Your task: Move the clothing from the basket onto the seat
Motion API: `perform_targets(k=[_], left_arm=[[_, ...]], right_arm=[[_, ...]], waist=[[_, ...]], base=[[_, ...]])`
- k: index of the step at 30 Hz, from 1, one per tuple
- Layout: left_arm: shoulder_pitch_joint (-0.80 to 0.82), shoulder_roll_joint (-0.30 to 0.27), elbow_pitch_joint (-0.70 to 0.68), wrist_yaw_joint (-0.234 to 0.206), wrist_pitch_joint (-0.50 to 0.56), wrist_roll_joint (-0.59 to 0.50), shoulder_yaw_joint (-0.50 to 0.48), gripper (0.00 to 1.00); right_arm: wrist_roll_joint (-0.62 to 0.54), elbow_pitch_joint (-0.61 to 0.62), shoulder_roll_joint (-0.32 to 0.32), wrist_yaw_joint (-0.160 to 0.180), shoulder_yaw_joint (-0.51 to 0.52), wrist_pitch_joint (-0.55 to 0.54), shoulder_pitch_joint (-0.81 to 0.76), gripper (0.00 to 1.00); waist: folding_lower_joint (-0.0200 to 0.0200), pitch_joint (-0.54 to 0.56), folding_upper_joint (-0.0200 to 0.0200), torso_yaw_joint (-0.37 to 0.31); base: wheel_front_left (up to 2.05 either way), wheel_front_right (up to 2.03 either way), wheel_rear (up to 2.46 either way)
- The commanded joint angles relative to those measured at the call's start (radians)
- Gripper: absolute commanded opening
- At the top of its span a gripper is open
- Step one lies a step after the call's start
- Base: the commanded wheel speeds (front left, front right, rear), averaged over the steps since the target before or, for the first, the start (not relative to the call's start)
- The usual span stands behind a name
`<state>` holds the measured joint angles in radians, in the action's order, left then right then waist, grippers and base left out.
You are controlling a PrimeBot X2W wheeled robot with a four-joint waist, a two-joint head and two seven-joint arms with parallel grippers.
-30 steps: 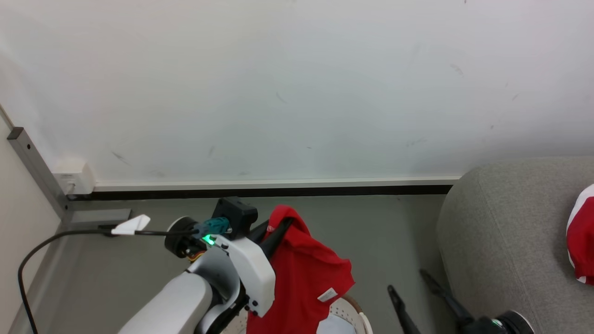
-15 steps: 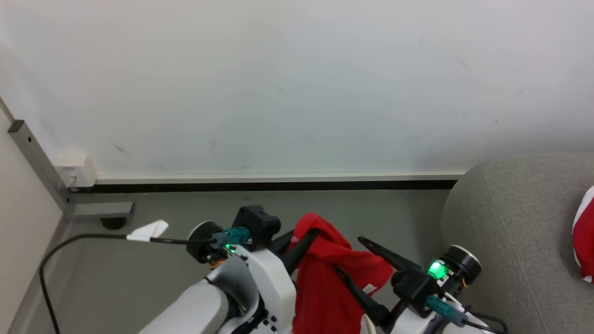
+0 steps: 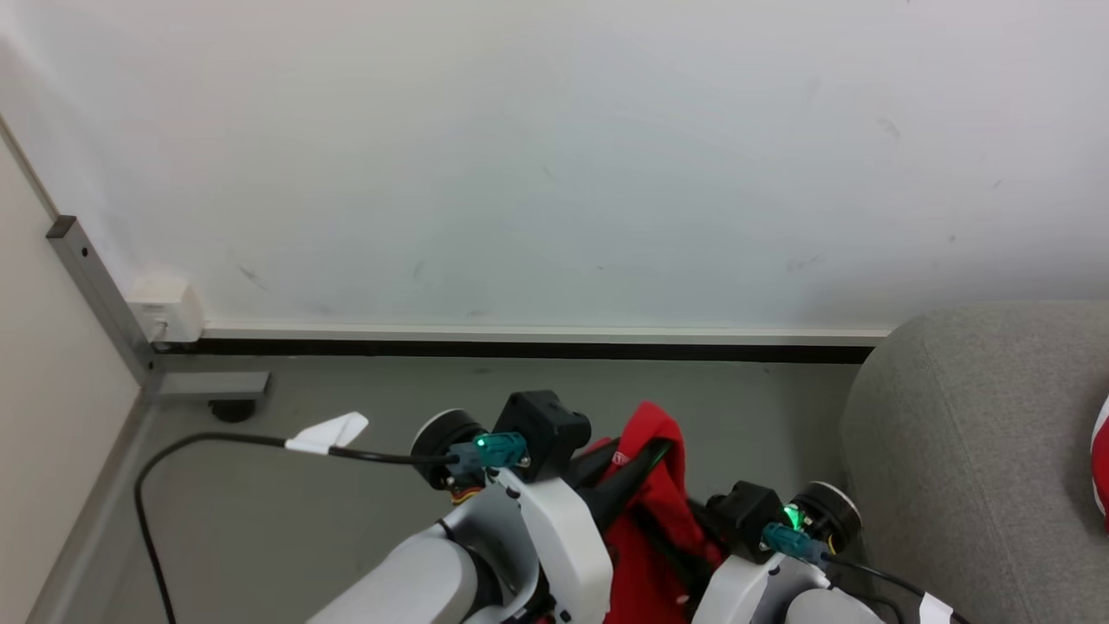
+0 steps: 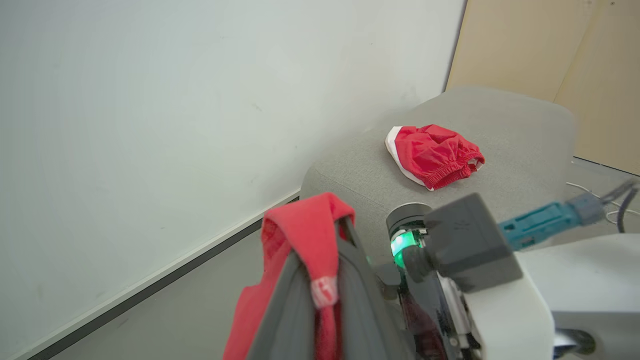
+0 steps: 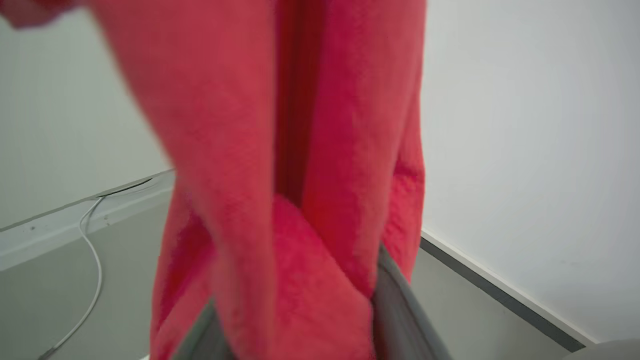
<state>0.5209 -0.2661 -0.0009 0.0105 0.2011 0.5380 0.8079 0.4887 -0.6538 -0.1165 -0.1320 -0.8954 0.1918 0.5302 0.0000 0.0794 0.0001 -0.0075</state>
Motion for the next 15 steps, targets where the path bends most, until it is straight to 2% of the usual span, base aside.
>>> perform_targets(k=[1, 6, 7, 8, 9, 10, 15], left_arm=[[0.005, -0.008, 0.003, -0.005, -0.005, 0.013, -0.007, 0.0], [-0.014, -0.033, 0.026, -0.021, -0.025, -0.002, -0.019, 0.0], [-0.02, -0.039, 0.033, -0.024, -0.035, -0.007, -0.021, 0.29], [-0.026, -0.043, 0.041, -0.028, -0.046, -0.009, -0.025, 0.62], [-0.037, -0.046, 0.051, -0.029, -0.054, -0.005, -0.026, 0.62], [-0.046, -0.05, 0.061, -0.03, -0.06, -0.002, -0.026, 1.0], [-0.088, -0.052, 0.116, -0.041, -0.134, -0.01, -0.031, 1.0]], right_arm=[[0.025, -0.016, 0.003, 0.002, -0.004, 0.017, 0.018, 0.0], [0.102, -0.049, 0.008, 0.002, 0.007, 0.06, 0.04, 0.0], [0.108, -0.054, 0.007, 0.002, 0.011, 0.062, 0.045, 0.0], [0.117, -0.056, 0.005, 0.002, 0.018, 0.067, 0.051, 0.0], [0.124, -0.059, 0.002, 0.002, 0.024, 0.068, 0.058, 0.0], [0.13, -0.063, -0.003, 0.002, 0.031, 0.069, 0.064, 0.0], [0.144, -0.064, -0.022, 0.002, 0.081, 0.074, 0.09, 0.0]], waist=[[0.0, -0.002, -0.0001, 0.002], [0.0, -0.009, -0.0001, 0.002], [0.0, -0.01, -0.0001, 0.0], [0.0, -0.011, -0.0001, -0.001], [0.0, -0.012, -0.0001, -0.002], [0.0, -0.013, -0.0001, -0.004], [0.0, -0.016, -0.0001, -0.009]], base=[[0.0, 0.0, 0.0], [0.0, 0.0, 0.0], [0.0, 0.0, 0.0], [0.0, 0.0, 0.0], [0.0, 0.0, 0.0], [0.0, 0.0, 0.0], [0.0, 0.0, 0.0]])
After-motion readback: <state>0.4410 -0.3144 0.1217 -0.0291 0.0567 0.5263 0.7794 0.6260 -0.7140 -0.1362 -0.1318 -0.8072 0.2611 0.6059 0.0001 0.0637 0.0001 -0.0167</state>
